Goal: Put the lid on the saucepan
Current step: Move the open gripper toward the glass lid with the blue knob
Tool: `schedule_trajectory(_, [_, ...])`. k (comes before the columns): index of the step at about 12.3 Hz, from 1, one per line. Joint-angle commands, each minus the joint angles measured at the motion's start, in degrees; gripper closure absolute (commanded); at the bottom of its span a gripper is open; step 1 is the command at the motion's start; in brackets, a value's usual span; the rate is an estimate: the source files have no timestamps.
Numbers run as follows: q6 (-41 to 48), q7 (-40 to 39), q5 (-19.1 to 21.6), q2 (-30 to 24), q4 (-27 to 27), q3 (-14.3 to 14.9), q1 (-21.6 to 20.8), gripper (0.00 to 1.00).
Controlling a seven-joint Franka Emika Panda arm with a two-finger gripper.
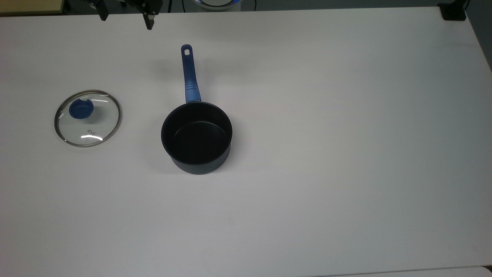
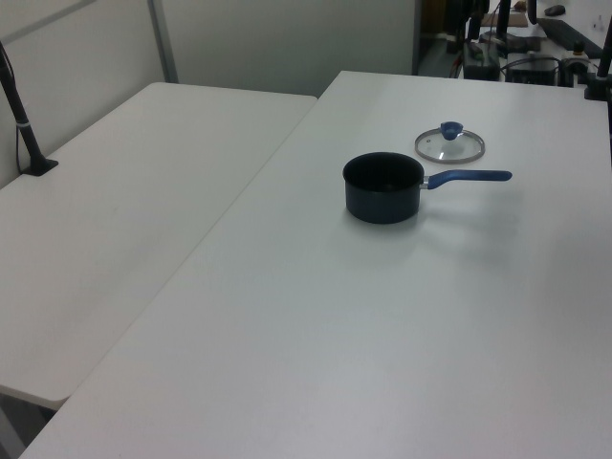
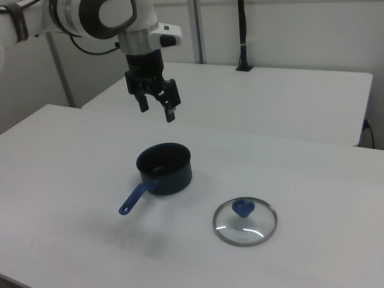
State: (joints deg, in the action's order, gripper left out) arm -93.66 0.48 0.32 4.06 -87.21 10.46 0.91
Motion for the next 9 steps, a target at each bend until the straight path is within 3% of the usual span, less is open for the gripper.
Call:
schedule_trajectory(1, [-1.35, -0.92, 1.61, 1.21, 0.38, 0.18, -0.55, 0.0])
schedule_trajectory(9, [-2.67, -2.59, 1.87, 3.85, 0.38, 0.35, -2.4, 0.0])
